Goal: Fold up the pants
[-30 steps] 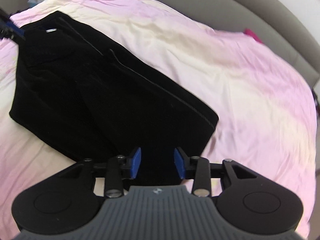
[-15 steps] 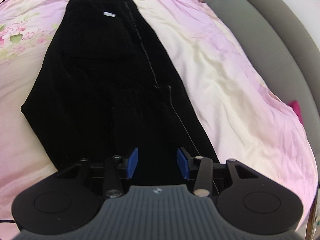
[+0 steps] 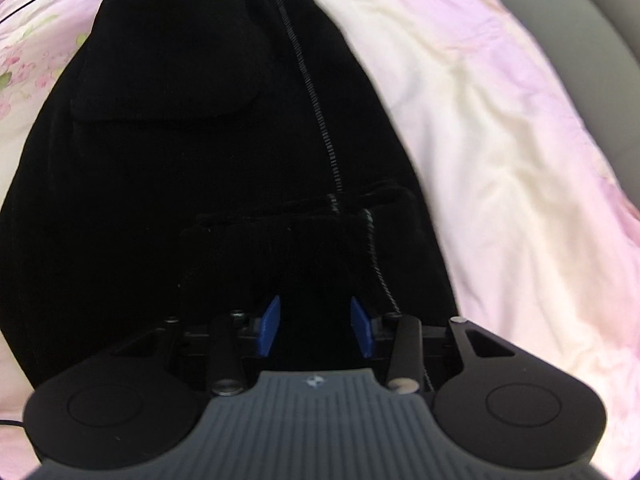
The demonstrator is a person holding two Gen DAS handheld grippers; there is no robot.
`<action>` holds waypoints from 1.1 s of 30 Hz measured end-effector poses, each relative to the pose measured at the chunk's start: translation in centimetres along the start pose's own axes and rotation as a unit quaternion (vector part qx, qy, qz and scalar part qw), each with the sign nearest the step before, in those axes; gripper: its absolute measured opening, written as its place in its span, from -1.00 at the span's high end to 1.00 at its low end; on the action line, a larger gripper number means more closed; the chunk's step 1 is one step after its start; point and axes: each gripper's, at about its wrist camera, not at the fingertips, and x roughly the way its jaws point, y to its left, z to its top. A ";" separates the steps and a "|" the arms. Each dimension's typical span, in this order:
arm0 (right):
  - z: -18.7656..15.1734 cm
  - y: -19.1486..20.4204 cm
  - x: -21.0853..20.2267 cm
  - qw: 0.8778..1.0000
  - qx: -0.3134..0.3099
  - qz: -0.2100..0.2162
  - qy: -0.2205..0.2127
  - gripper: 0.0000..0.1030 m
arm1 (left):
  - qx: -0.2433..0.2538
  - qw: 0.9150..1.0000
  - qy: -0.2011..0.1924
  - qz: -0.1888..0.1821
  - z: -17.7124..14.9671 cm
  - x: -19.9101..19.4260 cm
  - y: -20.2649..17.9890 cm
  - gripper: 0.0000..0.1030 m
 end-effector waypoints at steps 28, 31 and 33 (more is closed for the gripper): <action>4.1 -2.7 3.0 0.998 0.020 0.049 0.025 0.26 | 0.026 0.998 0.042 0.026 1.5 -0.6 -6.3 0.12; 4.1 -2.1 2.1 0.999 0.023 0.028 0.022 0.29 | 0.038 0.997 0.036 0.061 1.6 -3.0 -9.5 0.51; 4.3 -1.9 1.7 0.999 0.032 0.011 0.019 0.30 | 0.050 0.995 0.029 0.076 1.8 -4.6 -12.0 0.56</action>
